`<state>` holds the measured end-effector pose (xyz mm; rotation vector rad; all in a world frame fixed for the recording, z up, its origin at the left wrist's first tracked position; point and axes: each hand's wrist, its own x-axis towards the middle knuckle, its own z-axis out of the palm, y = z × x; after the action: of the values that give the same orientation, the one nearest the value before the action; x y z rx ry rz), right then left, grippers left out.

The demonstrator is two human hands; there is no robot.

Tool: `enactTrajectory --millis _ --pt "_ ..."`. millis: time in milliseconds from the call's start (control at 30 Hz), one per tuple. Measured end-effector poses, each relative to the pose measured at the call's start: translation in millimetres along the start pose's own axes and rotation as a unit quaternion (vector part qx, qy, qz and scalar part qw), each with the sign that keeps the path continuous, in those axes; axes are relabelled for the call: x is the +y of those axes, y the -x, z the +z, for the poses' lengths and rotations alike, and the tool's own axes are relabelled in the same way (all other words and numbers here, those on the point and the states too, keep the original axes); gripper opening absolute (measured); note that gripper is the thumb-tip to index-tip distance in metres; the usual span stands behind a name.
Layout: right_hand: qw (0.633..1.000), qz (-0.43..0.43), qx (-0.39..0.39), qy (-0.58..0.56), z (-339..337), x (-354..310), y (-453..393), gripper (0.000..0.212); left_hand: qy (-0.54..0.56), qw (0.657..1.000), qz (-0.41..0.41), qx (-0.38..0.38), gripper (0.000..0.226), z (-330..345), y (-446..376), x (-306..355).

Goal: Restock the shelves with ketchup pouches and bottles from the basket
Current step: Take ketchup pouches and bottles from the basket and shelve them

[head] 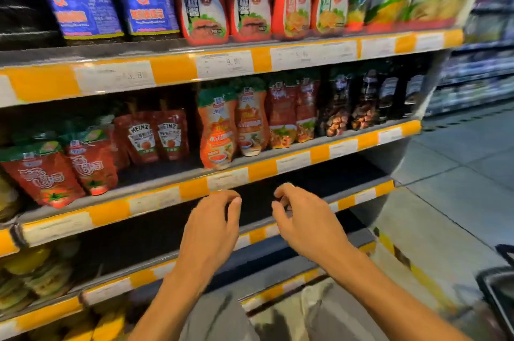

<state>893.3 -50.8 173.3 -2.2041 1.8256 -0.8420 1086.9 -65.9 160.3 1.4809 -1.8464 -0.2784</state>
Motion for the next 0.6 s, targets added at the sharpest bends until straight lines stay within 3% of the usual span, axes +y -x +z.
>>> enactTrajectory --millis 233,600 --pt "0.966 0.241 0.087 0.036 -72.4 135.7 114.8 0.025 0.036 0.983 0.090 -0.155 0.028 123.5 11.8 107.5" --pt "0.819 0.548 0.158 0.068 -139.2 293.5 342.5 0.029 0.060 0.896 0.246 -0.365 0.033 319.2 97.9 286.1"
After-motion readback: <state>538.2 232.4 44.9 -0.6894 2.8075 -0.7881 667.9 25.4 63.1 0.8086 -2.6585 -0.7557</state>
